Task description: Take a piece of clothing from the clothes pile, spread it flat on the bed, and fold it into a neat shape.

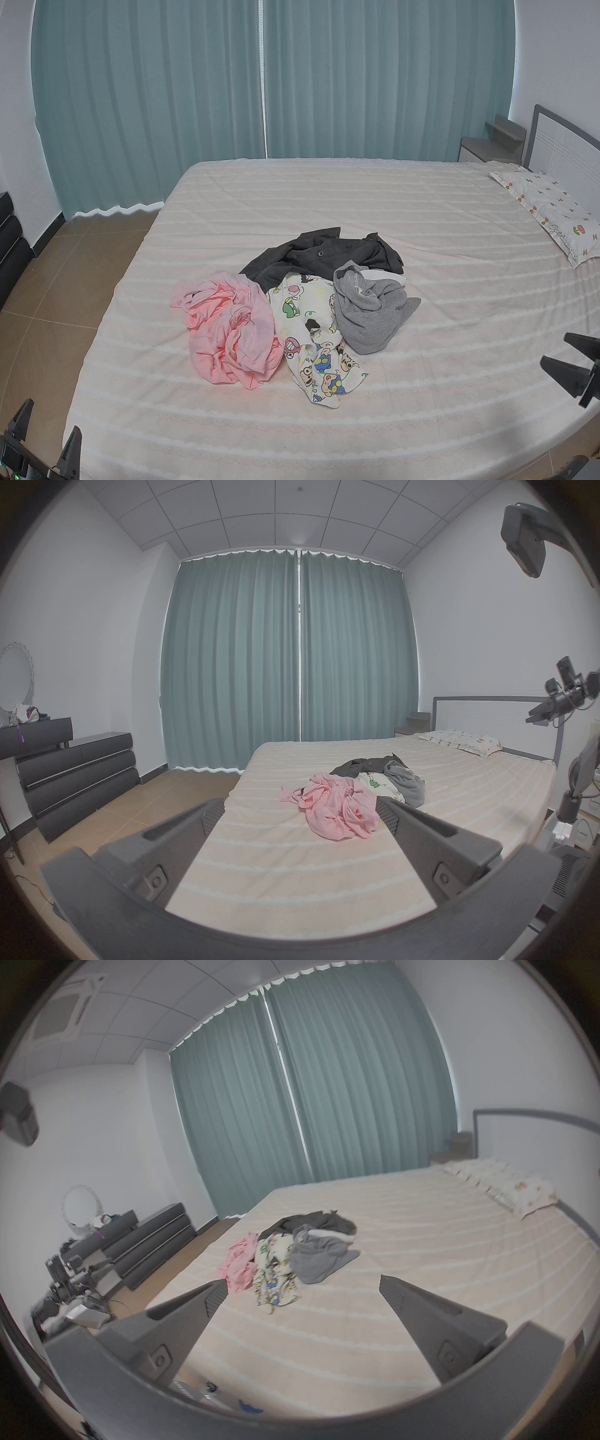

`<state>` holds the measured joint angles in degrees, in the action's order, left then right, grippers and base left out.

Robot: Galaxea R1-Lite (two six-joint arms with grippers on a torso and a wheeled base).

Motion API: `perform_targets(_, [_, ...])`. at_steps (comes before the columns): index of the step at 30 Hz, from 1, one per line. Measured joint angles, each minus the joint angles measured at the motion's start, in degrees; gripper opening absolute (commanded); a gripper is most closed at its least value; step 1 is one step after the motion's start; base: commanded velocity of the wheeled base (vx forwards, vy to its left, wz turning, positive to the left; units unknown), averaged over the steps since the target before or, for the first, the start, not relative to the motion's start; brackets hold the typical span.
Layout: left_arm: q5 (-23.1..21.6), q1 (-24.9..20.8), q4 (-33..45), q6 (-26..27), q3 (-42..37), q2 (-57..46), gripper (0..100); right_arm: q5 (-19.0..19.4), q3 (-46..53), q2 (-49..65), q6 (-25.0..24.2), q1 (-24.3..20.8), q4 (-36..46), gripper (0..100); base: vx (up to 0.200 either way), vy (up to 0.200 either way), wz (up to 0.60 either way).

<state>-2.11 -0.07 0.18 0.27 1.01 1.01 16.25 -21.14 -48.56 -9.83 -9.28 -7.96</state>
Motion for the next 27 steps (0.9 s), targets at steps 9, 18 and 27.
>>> perform_targets(9, [0.0, 0.0, 0.0, -0.02, 0.0, 0.0, 100, -0.02, -4.22, -23.52, -6.73, -6.05, -12.13, 100, 0.0, 0.0, 0.0])
perform_targets(18, [0.0, 0.0, -0.02, 0.0, 0.0, 0.0, 100, -2.13, -12.37, -49.02, -13.13, -11.19, -21.67, 100, 0.0, 0.0, 0.0])
perform_targets(27, [0.0, 0.0, -0.02, 0.0, 0.0, 0.0, 100, -7.91, -25.05, -74.11, -18.33, -16.15, -28.49, 100, 0.0, 0.0, 0.0])
